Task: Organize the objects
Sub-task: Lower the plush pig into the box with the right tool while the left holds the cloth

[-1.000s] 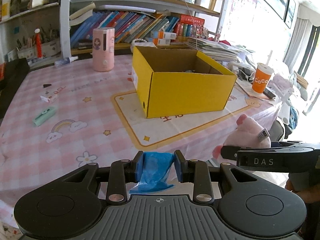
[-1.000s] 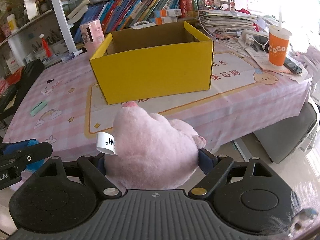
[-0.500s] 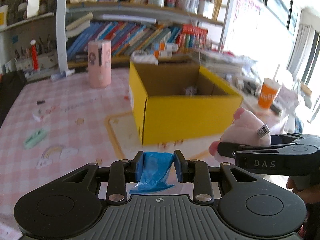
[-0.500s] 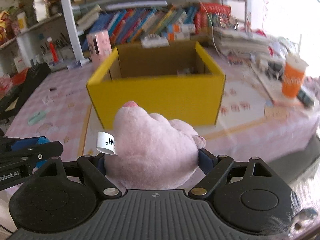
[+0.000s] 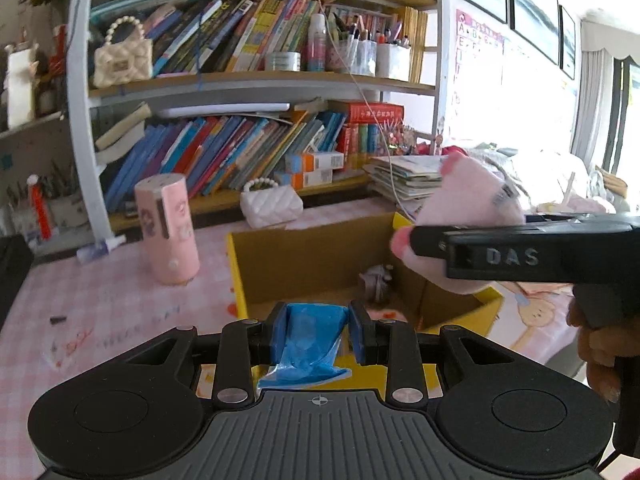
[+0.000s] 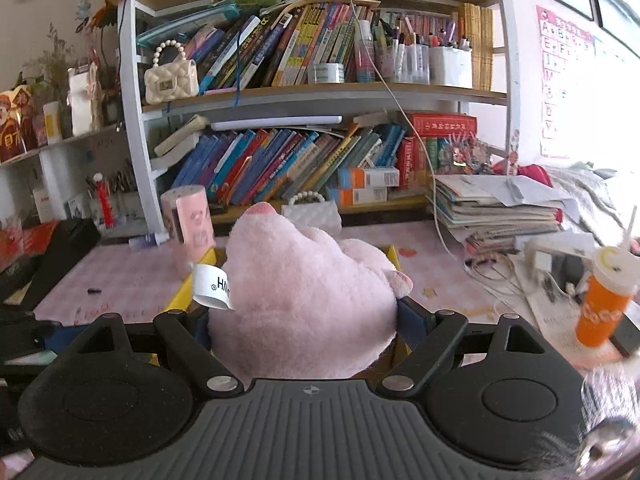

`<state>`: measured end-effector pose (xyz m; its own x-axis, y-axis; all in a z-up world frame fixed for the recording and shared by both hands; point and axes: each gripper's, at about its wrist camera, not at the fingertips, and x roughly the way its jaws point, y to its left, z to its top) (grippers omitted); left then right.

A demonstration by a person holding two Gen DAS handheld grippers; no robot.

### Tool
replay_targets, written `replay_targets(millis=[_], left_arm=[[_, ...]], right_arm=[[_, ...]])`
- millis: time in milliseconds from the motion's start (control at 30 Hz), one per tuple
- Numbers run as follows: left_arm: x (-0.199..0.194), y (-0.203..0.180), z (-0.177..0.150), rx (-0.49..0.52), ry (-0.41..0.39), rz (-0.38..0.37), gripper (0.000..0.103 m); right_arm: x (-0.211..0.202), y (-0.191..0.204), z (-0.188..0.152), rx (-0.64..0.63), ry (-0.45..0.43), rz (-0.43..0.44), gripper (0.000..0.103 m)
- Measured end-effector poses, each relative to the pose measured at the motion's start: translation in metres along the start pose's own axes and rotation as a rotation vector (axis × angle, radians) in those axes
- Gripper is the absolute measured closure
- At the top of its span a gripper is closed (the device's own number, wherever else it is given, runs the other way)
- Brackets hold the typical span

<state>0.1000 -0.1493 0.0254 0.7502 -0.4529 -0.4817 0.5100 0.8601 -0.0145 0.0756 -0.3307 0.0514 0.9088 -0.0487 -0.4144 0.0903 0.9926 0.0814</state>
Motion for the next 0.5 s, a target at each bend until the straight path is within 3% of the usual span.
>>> replay_targets(millis=[200,500], left_arm=[[0.036,-0.010,0.007,0.021,0.038,0.016,0.073],[0.079,-0.014,0.002,0.021,0.135,0.052,0.073]], right_arm=[[0.041,-0.007,0.018,0.003,0.033,0.047,0.019],[0.100,-0.008,0.014,-0.015,0.207,0.142,0.018]])
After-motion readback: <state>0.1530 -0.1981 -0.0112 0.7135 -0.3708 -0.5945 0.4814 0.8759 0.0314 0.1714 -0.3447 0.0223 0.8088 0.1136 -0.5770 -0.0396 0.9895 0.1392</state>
